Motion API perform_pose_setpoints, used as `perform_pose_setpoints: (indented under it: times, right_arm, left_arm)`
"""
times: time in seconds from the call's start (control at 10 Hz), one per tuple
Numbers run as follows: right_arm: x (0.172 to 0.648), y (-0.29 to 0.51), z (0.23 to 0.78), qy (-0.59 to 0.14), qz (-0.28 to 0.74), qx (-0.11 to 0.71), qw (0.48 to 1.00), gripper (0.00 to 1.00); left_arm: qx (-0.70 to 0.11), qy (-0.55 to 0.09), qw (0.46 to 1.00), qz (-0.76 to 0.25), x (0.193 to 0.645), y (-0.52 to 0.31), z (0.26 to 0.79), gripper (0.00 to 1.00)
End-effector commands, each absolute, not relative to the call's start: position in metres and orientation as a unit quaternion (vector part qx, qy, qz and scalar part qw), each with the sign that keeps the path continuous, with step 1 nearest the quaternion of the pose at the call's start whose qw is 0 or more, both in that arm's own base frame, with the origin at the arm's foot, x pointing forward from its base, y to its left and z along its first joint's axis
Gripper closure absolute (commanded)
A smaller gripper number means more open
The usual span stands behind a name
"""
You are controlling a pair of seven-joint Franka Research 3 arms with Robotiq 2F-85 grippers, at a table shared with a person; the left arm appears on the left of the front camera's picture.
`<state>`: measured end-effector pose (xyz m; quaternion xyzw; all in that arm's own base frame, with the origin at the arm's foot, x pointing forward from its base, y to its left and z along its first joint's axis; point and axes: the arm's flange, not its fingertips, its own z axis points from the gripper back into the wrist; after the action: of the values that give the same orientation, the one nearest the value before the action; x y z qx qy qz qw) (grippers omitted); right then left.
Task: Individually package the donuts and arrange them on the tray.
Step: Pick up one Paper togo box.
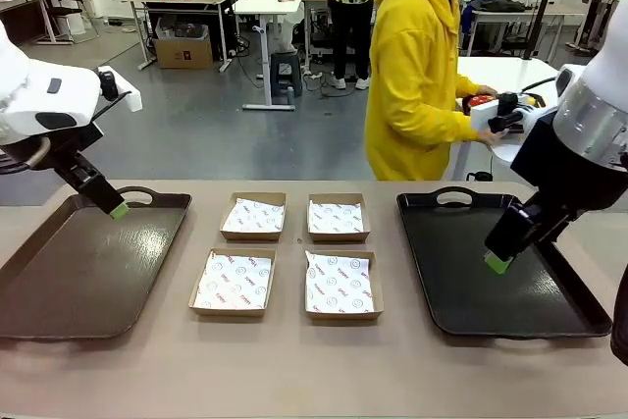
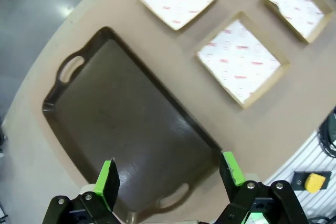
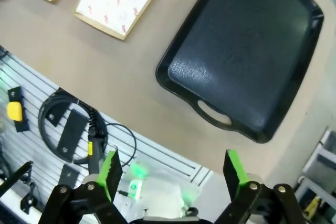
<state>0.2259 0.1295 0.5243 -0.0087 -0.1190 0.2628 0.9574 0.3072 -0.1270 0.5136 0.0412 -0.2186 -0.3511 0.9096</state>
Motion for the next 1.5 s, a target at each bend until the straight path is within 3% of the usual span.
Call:
perform_pose_setpoints:
  times: [0.0,0.5,0.6,0.8,1.0,1.2,1.4]
  right_arm:
    - [0.228,0.135,0.522,-0.121,0.268,-0.013,0.956,0.00]
    - [0.225,0.133,0.524,-0.120,0.266,-0.015,0.956,0.00]
    - [0.236,0.117,0.520,-0.119,0.227,0.127,0.958,0.00]
    - [0.248,0.078,0.514,-0.132,0.142,0.343,0.919,0.00]
    - [0.250,0.037,0.508,-0.157,0.055,0.533,0.830,0.00]
    - [0.246,0.000,0.493,-0.158,-0.013,0.614,0.773,0.00]
    - [0.232,-0.037,0.472,-0.112,-0.063,0.637,0.760,0.00]
  left_arm:
    - [0.058,-0.222,0.909,-0.347,0.320,-0.122,0.506,0.00]
    - [0.049,-0.216,0.911,-0.348,0.314,-0.123,0.508,0.00]
    - [-0.097,-0.220,0.924,-0.296,0.324,-0.114,0.506,0.00]
    - [-0.313,-0.198,0.900,-0.229,0.329,-0.096,0.503,0.00]
    - [-0.469,-0.189,0.853,-0.126,0.335,-0.072,0.501,0.00]
    - [-0.553,-0.194,0.810,-0.027,0.339,-0.045,0.489,0.00]
    - [-0.583,-0.191,0.789,0.035,0.336,-0.011,0.474,0.00]
